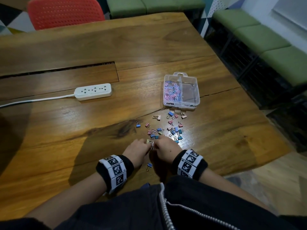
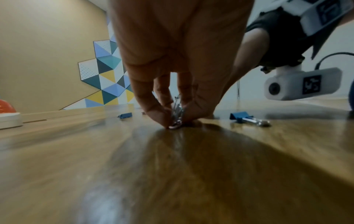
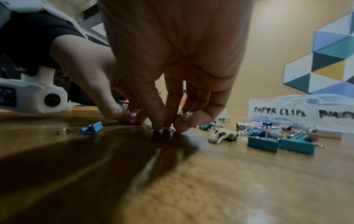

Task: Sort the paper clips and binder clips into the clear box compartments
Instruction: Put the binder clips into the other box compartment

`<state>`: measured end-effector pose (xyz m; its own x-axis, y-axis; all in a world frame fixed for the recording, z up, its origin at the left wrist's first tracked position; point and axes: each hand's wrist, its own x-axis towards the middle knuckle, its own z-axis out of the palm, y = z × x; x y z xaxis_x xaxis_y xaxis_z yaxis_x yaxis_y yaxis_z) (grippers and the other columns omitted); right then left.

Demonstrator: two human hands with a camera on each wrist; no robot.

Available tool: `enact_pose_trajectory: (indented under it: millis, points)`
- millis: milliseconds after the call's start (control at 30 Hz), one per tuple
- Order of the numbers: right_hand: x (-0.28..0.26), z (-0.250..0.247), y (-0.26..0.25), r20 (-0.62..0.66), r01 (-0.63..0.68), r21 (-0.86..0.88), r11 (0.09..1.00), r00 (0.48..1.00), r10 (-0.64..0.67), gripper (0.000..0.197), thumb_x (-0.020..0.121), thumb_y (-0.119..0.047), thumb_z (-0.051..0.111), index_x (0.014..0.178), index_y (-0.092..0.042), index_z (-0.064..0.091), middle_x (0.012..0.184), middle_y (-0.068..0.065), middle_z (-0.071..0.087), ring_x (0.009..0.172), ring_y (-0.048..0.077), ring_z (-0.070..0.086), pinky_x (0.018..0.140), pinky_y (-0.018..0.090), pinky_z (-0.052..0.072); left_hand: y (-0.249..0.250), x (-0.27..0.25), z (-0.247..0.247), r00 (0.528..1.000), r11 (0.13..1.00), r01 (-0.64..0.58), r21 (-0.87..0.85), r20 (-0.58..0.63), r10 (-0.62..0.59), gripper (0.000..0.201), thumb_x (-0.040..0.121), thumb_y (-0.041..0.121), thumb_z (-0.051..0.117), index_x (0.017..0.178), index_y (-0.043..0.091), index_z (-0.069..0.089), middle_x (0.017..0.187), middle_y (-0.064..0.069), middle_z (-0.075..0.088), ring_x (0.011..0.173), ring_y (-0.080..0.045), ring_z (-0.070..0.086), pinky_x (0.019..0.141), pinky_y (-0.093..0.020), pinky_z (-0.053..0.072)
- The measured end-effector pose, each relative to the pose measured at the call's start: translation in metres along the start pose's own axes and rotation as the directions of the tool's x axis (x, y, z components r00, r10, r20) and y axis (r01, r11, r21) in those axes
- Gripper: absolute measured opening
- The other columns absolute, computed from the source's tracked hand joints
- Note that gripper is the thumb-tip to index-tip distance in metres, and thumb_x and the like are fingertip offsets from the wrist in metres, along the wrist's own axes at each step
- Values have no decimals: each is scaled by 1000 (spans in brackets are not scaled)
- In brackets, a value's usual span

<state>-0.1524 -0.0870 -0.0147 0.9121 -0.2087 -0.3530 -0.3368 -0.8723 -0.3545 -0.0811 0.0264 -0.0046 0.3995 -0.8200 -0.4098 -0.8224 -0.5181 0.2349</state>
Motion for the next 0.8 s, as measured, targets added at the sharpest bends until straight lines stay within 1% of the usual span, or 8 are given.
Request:
enact_pose_trajectory:
  millis: [167, 333, 433, 500, 600, 700, 767, 800]
  points:
    - [-1, -3, -3, 22, 72, -2, 997, 997, -72, 18, 85, -8, 49, 101, -4, 56, 106, 13, 57, 96, 26, 55, 89, 38, 48, -1, 2, -4, 1000, 999, -3, -34, 15, 3, 29, 91, 15, 44, 120, 10, 47, 114, -13, 52, 107, -28, 51, 89, -35, 43]
    - [-4, -3, 6, -37, 57, 174, 983, 998, -51, 21, 82, -7, 54, 103, -7, 50, 100, 10, 61, 93, 24, 58, 80, 30, 51, -18, 6, -7, 990, 912, 124, -392, -14, -141, 12, 82, 5, 55, 86, 16, 53, 73, 7, 48, 78, -16, 53, 58, -17, 38]
    - [-7, -3, 14, 53, -80, 480, 873, 997, 62, 22, 81, -3, 56, 102, -10, 57, 105, 7, 61, 94, 16, 57, 76, 18, 45, -34, 8, -9, 968, 710, 220, -669, 62, -241, 12, 82, 6, 60, 92, 11, 66, 79, 6, 57, 75, -9, 53, 69, -21, 45]
    - [-8, -5, 18, 133, -173, 645, 745, 985, 113, 17, 83, -3, 55, 96, -12, 61, 104, 6, 62, 91, 13, 57, 77, 20, 46, -40, 8, -15, 961, 528, 245, -813, 132, -241, 12, 87, 7, 55, 84, 13, 66, 77, 5, 59, 72, -9, 54, 74, -24, 47]
    - [-8, -11, 19, 180, -226, 790, 570, 974, 137, 18, 85, -2, 51, 76, -16, 57, 89, 5, 60, 68, 8, 53, 67, 19, 45, -40, 6, -20, 922, 39, 326, -944, 309, -235, 26, 89, -3, 40, 72, 7, 57, 70, -4, 55, 59, -12, 50, 61, -22, 45]
    - [-4, -16, 16, 209, -247, 913, 326, 967, 147, 25, 87, 3, 43, 67, -10, 51, 72, 6, 54, 56, 10, 47, 53, 15, 39, -37, 5, -15, 903, -348, 336, -875, 405, -145, 14, 69, -4, 33, 63, 6, 41, 71, -10, 46, 60, -18, 42, 56, -24, 40]
    - [-2, -18, 14, 254, -278, 948, 155, 954, 160, 27, 87, 3, 38, 64, -9, 48, 65, 5, 48, 55, 13, 45, 53, 18, 36, -35, 5, -13, 896, -455, 343, -822, 432, -104, 6, 67, 5, 37, 63, 8, 39, 66, -9, 46, 54, -17, 41, 51, -22, 39]
    - [-1, -17, 12, 276, -298, 946, 126, 947, 164, 26, 87, 0, 39, 64, -9, 47, 64, 3, 45, 55, 13, 43, 54, 19, 35, -34, 6, -12, 890, -450, 354, -820, 444, -109, 10, 73, 9, 39, 63, 11, 40, 61, -6, 46, 49, -14, 41, 45, -20, 38]
